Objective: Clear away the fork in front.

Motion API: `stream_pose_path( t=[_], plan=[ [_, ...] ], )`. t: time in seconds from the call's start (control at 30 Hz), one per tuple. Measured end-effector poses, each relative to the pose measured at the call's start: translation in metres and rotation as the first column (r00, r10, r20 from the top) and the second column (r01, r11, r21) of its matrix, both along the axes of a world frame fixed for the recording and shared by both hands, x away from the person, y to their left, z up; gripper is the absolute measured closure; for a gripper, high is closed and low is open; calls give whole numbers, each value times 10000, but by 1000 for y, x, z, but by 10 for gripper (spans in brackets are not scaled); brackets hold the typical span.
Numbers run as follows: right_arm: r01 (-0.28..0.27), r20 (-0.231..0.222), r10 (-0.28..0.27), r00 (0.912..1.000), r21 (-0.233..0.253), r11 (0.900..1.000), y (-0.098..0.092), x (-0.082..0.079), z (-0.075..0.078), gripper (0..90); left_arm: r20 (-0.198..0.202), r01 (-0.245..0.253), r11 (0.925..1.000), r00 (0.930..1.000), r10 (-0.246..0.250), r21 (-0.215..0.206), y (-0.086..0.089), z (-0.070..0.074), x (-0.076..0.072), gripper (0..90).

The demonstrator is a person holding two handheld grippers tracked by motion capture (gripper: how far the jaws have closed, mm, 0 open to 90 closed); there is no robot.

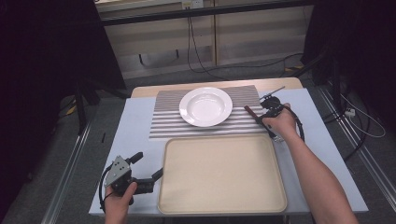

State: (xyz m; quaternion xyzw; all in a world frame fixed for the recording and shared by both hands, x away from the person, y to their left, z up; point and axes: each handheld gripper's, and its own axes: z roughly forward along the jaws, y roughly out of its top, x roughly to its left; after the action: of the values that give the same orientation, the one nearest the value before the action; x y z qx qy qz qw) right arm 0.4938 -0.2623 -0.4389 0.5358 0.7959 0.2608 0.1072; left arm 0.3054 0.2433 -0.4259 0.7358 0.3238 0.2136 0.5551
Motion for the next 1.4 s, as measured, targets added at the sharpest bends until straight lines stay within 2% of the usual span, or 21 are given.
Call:
stream_pose_path(
  t=[0.03,0.07,0.13,0.2,0.47,0.77,0.9,0.97,1.07,1.1,1.13,1.23,1.27,1.3,1.4],
  plan=[
    [70,270,-78,9996,273,9996,-1,0,2,782,6,-3,10000,10000,3,-16,0,0,0,29],
    [15,520,-27,9986,235,9997,-2,0,4,782,14,-26,10000,10000,26,-34,1,0,0,30],
    [35,853,-80,9963,527,9986,-3,-1,10,782,2,-98,9999,10000,98,-44,2,0,-1,29],
    [22,1074,-86,9942,596,9982,-4,-3,15,783,23,-115,9999,9999,115,-29,2,1,-1,29],
    [205,2257,-497,9729,1297,9913,-11,-12,31,783,85,-114,9999,9999,115,-55,1,2,-1,30],
    [9,2780,-444,9596,1545,9880,-9,-16,37,783,95,-82,10000,9999,82,-35,1,2,0,29],
    [-21,3007,-538,9522,1825,9832,-12,-18,38,783,98,-99,10000,9999,99,-10,1,2,1,29],
    [-114,3100,-561,9491,2118,9773,-14,-19,39,783,96,-82,10000,9999,82,-7,1,2,1,29],
    [-64,3391,-822,9371,2524,9676,-17,-22,41,783,107,-70,10000,9999,70,1,0,2,2,30],
    [-48,3550,-923,9303,2633,9647,-19,-24,42,783,111,-86,10000,9999,86,-8,0,2,2,30],
    [-72,3585,-977,9284,2802,9599,-21,-25,42,783,87,-94,9999,9999,95,-47,-1,2,2,29],
    [-49,3887,-1260,9127,3186,9479,-27,-29,45,783,73,-51,10000,10000,51,-34,-2,1,2,29],
    [-23,4029,-1361,9051,3247,9458,-29,-31,46,783,68,-32,10000,10000,33,-15,-2,1,2,29],
    [-67,4105,-1341,9019,3238,9461,-31,-32,47,782,90,-30,10000,10000,30,11,-3,1,2,30],
    [-97,4404,-1484,8854,3369,9415,-36,-36,52,782,73,-25,10000,10000,25,-27,-4,2,2,29]
  ],
)
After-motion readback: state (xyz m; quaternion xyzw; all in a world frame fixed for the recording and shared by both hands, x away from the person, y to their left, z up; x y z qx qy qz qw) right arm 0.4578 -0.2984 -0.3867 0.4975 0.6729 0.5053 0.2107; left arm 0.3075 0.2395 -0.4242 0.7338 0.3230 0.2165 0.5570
